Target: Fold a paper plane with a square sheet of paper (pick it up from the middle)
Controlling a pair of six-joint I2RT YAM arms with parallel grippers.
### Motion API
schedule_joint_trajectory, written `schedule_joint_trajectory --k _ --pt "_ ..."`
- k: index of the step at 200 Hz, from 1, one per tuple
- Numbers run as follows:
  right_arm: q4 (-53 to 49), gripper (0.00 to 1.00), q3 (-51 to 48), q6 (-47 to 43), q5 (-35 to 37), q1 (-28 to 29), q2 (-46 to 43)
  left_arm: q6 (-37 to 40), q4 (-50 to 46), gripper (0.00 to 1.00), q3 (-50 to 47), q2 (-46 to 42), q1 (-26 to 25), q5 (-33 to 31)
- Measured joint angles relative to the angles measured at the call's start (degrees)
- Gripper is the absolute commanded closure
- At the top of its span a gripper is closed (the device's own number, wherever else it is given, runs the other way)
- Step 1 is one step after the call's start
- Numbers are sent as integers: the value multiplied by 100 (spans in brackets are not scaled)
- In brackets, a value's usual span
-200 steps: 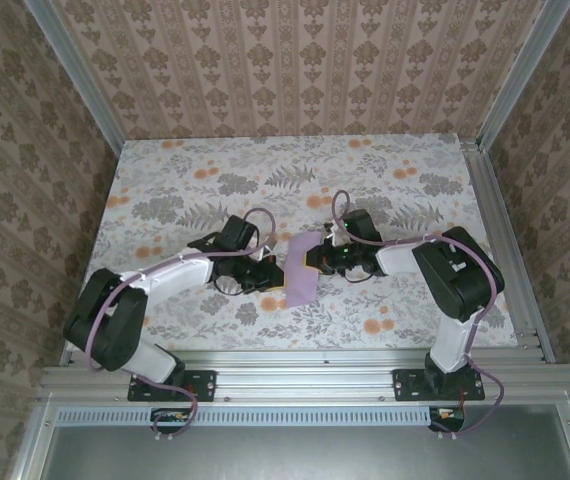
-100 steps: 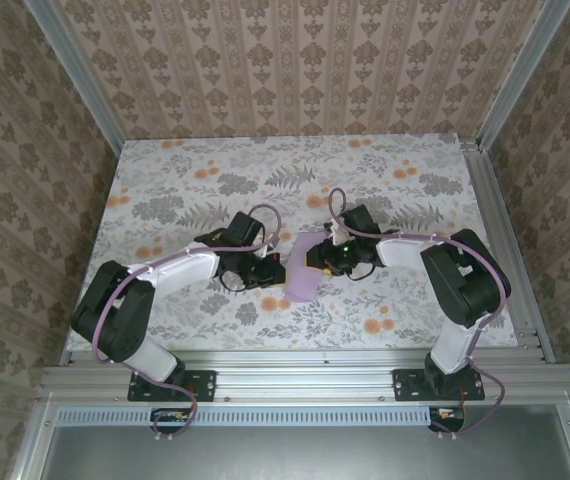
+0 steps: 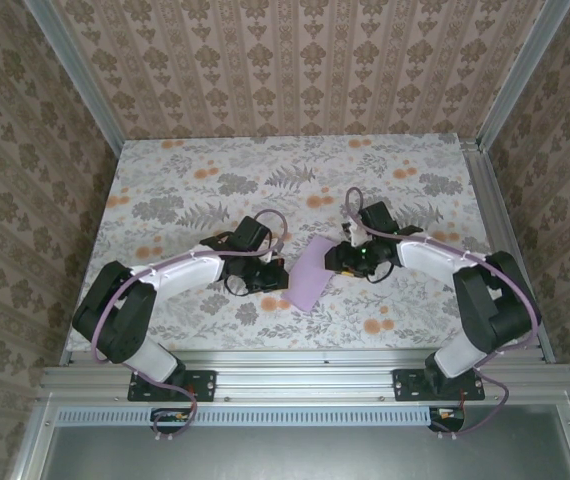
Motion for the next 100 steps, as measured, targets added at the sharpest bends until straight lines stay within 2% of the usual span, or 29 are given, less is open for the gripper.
schedule_joint_trajectory --k 54,100 --pt "20 50 -330 225 107 -92 -382 -105 175 100 -13 0 -37 -79" --pt "704 58 -448 765 114 35 -90 -186 295 100 -13 0 -144 -90"
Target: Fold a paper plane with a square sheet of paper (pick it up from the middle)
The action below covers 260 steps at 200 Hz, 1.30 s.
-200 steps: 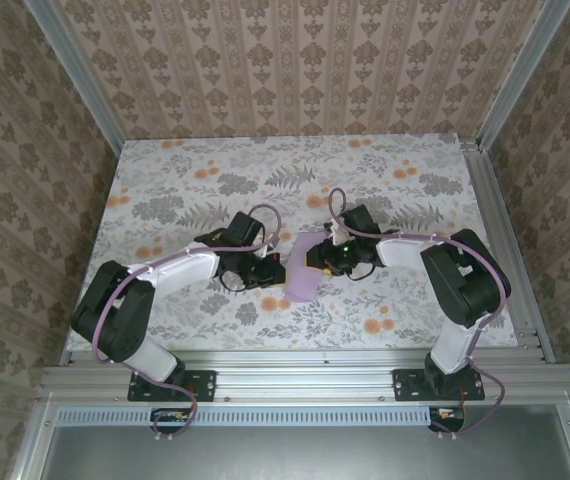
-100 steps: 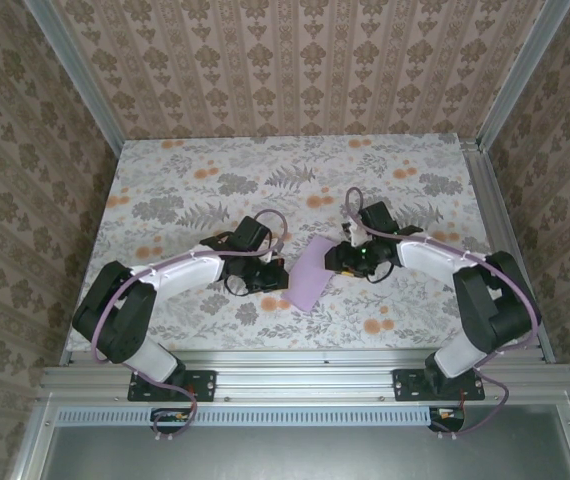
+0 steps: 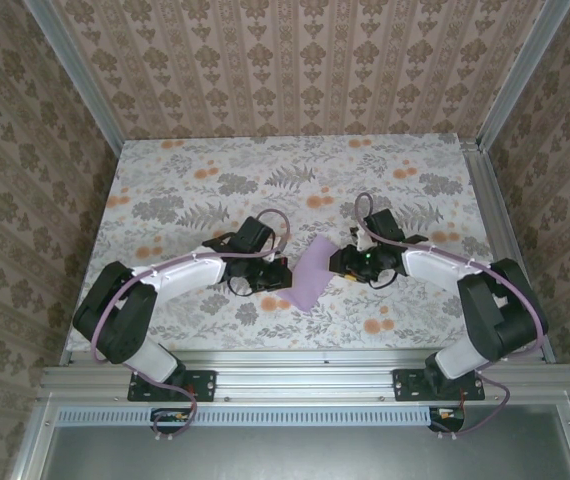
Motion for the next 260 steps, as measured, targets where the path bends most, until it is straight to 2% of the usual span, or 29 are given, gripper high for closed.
schedule_joint_trajectory --k 39,92,143,260 --pt "328 68 131 203 52 140 522 -4 26 100 0 2 -35 -2" --pt "284 74 378 151 393 201 960 -7 55 100 -2 96 -42 0" --pt "219 76 649 -98 474 240 1266 -48 66 100 26 385 -85 22" --pt "22 79 820 -501 529 260 1362 -50 90 100 664 1027 -177 273"
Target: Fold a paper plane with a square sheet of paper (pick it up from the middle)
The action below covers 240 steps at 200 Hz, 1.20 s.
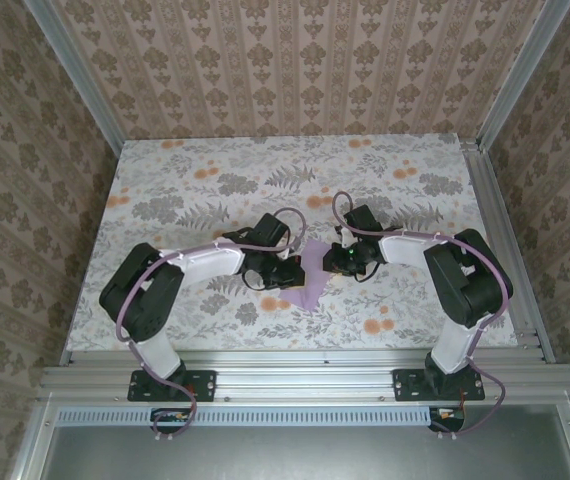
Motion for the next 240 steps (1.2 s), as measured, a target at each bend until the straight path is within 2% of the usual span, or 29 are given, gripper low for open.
schedule_joint_trajectory --k 240 --pt "2 79 9 -208 -24 0 11 -44 295 100 710 1014 -116 188"
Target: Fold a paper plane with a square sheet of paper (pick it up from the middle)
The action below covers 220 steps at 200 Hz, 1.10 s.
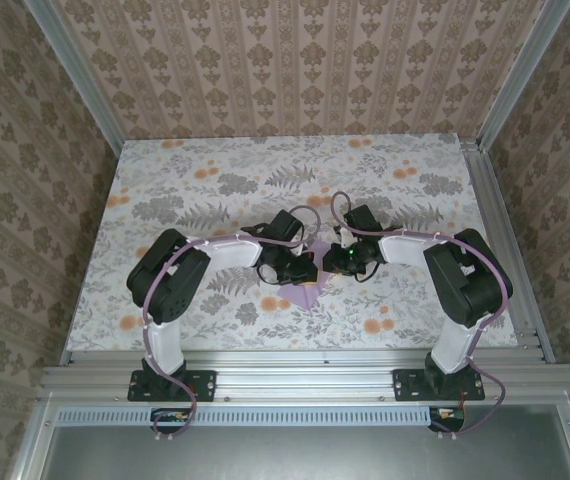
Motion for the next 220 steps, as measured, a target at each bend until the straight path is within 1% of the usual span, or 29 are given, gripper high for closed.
schedule_joint_trajectory --k 67,108,220 --pt "0 79 0 -2 0 0 0 2 7 100 0 39 0 -20" --pt "-2 78 0 -2 0 0 0 2 0 100 4 155 0 -144" --pt "0 78 -2 -4 -2 0 -2 2 37 99 33 208 0 -151"
